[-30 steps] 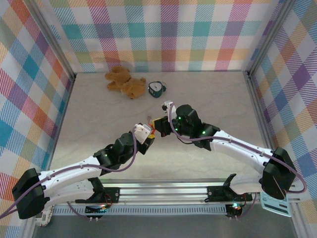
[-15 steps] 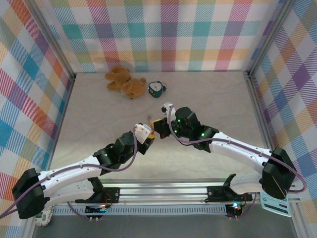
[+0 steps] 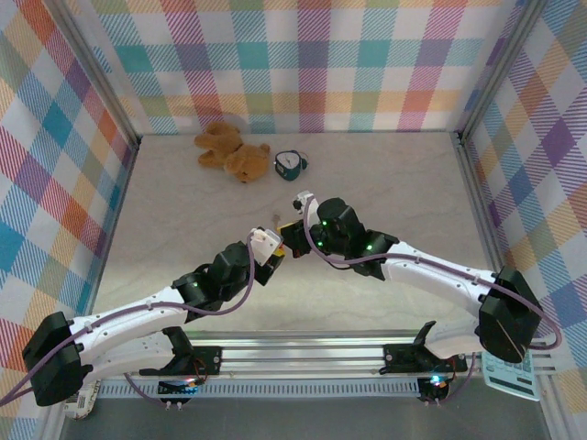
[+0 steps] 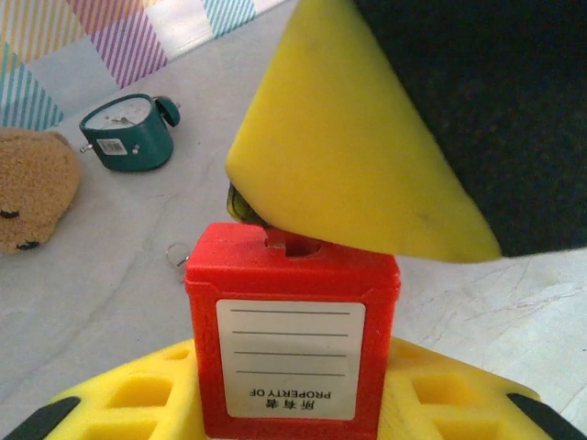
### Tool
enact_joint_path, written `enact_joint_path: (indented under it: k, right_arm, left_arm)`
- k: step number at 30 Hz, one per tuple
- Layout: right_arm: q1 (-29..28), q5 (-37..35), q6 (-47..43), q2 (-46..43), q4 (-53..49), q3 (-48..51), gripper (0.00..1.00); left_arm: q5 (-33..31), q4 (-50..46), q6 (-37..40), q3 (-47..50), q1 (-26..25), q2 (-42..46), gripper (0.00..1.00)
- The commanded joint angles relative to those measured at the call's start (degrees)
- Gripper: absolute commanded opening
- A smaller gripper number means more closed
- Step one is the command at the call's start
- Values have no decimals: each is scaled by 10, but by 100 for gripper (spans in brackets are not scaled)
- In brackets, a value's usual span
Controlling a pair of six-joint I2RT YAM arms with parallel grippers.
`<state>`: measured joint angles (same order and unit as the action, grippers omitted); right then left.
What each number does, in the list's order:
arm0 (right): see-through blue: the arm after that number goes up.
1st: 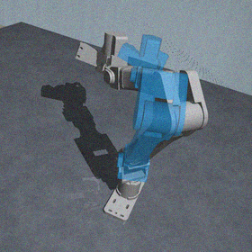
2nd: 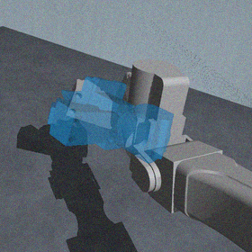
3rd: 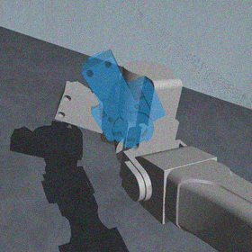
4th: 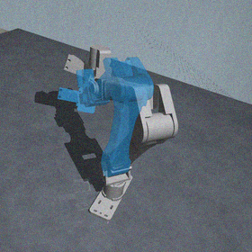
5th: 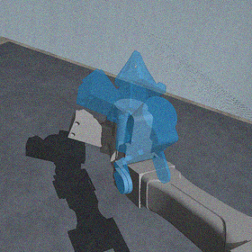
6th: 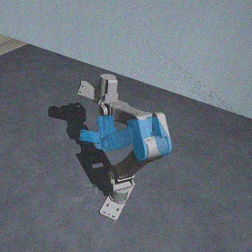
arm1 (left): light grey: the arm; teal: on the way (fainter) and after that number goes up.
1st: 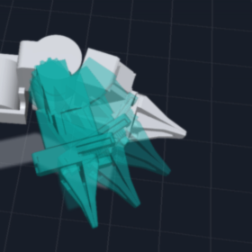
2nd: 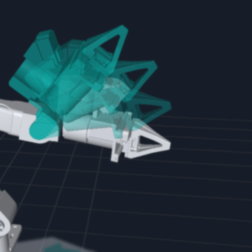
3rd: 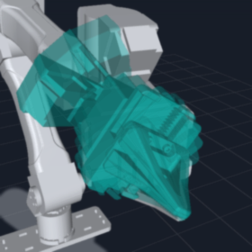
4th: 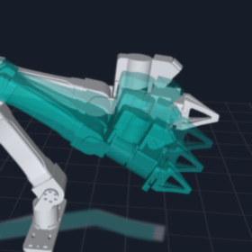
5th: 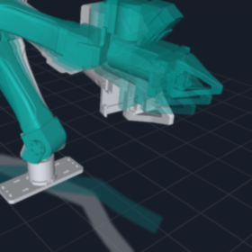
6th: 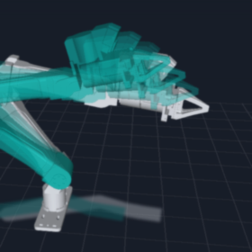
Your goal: Unlock with the key
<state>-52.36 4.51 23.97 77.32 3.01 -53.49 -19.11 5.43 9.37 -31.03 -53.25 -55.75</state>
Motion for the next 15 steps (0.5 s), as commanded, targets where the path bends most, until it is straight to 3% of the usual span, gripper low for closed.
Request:
enact_joint_path:
  k: [1, 8, 15]
  right_arm:
    - [-49, 105, -1, 27, -126, 20, 0]
    - [-40, 62, -17, -5, -188, -36, 9]
    - [-24, 36, -33, -31, -226, -108, 26]
  left_arm:
    - [10, 201, 8, -92, 13, 17, 26]
    - [32, 122, 16, -81, 14, 12, 27]
    - [36, 57, -4, -49, 14, 13, 27]
